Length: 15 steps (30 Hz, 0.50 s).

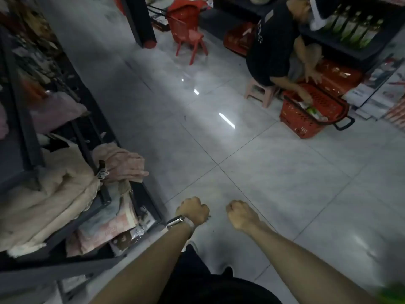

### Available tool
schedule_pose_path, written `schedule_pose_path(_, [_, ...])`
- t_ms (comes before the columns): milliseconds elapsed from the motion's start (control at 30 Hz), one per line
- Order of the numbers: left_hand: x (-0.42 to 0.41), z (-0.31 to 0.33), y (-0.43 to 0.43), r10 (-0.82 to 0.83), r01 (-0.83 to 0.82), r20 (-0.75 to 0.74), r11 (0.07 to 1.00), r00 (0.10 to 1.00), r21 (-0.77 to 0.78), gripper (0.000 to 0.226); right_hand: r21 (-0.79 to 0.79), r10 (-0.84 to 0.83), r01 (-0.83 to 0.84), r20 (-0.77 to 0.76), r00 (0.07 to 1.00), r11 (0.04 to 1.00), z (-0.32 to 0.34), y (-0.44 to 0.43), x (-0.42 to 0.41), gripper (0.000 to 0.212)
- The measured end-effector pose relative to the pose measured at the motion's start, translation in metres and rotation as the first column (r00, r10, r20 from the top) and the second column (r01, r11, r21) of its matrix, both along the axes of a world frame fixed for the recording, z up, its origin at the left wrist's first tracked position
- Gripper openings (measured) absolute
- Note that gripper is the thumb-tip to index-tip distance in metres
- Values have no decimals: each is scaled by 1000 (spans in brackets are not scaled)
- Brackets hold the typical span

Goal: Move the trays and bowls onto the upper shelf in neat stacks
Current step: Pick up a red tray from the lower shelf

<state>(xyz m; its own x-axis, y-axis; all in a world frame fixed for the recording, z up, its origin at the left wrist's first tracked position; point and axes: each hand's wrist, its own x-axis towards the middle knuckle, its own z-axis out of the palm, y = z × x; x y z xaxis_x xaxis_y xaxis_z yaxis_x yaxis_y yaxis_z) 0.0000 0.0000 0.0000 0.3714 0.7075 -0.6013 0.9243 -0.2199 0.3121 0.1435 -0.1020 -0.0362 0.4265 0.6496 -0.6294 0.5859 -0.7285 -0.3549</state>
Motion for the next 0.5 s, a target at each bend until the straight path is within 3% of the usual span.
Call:
schedule_pose_path(167, [18,-11,34,-13,11,-24,997,1000,-71,22,-77,60,-64,-44,997,995,-14,37,11,42])
schedule_pose_path(500, [66,-39,185,-127,126,-14,991,992,-54,34,-143,121,-121,-4,993,982,-15,172,74,45])
